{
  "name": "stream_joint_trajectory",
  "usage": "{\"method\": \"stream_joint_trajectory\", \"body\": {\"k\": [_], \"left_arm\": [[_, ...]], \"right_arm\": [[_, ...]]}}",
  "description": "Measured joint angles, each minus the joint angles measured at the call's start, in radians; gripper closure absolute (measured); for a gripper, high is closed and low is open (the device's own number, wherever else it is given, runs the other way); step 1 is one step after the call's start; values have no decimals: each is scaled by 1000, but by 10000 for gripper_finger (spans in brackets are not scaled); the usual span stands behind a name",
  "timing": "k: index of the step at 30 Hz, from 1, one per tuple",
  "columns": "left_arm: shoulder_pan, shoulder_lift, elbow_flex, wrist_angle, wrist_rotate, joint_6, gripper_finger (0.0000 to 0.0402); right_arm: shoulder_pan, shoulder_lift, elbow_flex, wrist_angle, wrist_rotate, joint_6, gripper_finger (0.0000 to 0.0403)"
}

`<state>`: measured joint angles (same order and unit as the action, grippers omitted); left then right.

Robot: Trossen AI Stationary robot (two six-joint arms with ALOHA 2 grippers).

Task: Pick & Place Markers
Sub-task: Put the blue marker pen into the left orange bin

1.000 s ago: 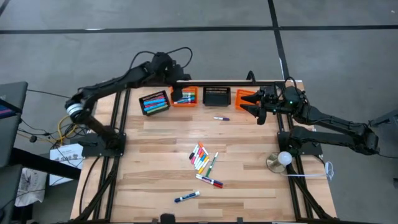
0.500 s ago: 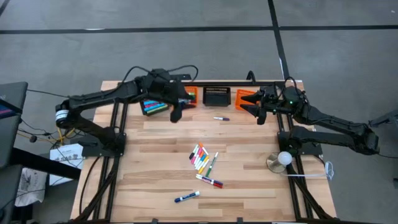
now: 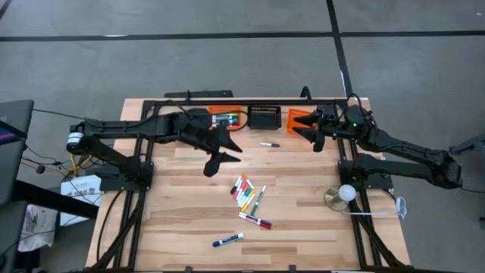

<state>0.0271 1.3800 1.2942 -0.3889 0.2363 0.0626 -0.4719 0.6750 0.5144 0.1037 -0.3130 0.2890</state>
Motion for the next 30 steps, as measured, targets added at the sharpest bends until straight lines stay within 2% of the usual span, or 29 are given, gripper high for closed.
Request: {"method": "stream_joint_trajectory", "body": {"k": [13,25,30], "left_arm": [[-167,0,0,-67,0,-9,253],[-348,1,0,-72,-9,-238,253],[-434,25,-1,-85,-58,-351,253]], "right_arm": [[0,0,0,0,0,0,184],[0,0,0,0,0,0,184],[0,0,0,0,0,0,184]]}}
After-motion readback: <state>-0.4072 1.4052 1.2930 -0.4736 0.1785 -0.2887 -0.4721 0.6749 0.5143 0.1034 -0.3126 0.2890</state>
